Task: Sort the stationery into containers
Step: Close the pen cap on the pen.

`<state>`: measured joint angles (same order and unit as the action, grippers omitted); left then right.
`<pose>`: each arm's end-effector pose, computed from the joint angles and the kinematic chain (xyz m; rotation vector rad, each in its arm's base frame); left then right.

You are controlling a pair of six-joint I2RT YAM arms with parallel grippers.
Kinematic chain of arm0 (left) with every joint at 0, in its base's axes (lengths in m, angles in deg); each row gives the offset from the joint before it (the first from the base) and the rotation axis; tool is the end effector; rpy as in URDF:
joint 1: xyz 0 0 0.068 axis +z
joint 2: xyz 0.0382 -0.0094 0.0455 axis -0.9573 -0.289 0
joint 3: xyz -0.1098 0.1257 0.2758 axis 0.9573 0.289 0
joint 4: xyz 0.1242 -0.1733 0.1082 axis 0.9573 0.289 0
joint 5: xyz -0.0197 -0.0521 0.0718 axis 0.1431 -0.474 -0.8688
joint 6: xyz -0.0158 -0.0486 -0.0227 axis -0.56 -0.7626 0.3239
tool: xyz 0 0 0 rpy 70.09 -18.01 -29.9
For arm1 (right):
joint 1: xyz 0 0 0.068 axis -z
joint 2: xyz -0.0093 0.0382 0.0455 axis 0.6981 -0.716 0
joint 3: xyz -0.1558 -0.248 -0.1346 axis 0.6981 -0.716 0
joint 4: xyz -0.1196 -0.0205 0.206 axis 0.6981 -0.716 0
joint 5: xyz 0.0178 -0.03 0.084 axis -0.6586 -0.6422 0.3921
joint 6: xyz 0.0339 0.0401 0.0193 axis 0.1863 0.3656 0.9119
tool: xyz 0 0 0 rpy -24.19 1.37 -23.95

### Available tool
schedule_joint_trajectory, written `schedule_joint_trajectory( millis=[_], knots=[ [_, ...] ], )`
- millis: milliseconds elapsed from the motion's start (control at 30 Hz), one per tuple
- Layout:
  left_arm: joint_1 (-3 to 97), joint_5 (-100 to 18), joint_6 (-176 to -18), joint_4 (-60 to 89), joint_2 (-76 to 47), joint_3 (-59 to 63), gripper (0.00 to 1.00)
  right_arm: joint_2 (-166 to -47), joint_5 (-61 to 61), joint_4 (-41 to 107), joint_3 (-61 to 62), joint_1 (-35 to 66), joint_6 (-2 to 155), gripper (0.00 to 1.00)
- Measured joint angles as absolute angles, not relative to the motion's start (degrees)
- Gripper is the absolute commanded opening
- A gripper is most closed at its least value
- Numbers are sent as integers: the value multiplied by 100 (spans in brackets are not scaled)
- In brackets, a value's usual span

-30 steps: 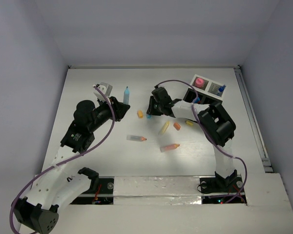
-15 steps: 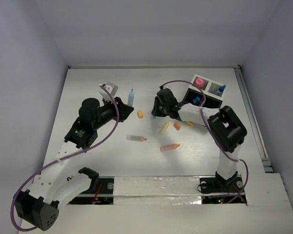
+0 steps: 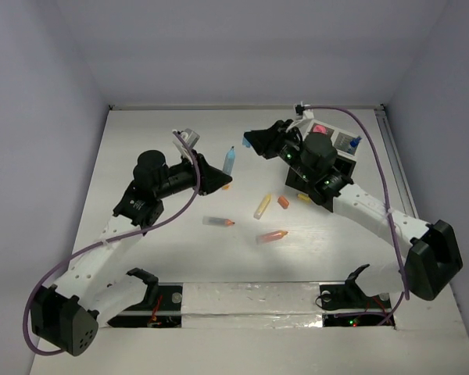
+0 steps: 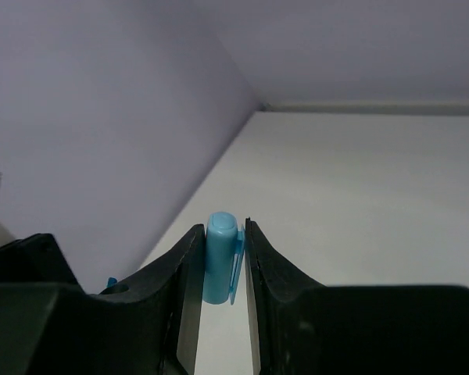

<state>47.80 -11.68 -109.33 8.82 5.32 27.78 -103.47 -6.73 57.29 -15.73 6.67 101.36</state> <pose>0.1483 -0.0965 0.3940 0.5663 1.6292 -1.1660 0.2344 0.1811 0.4182 -0.0906 1.5615 0.9823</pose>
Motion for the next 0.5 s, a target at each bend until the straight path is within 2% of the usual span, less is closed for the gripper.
schedule_joint_trajectory(
  millis=[233,500],
  knots=[
    [4780,-427,-11903,-401,269,2841,0,-10033,-268,6633,-1779,667,10346,0],
    [4780,-20,-12465,-1122,49,2992,0,-10043,-102,7200,-1794,667,10663,0]
  ],
)
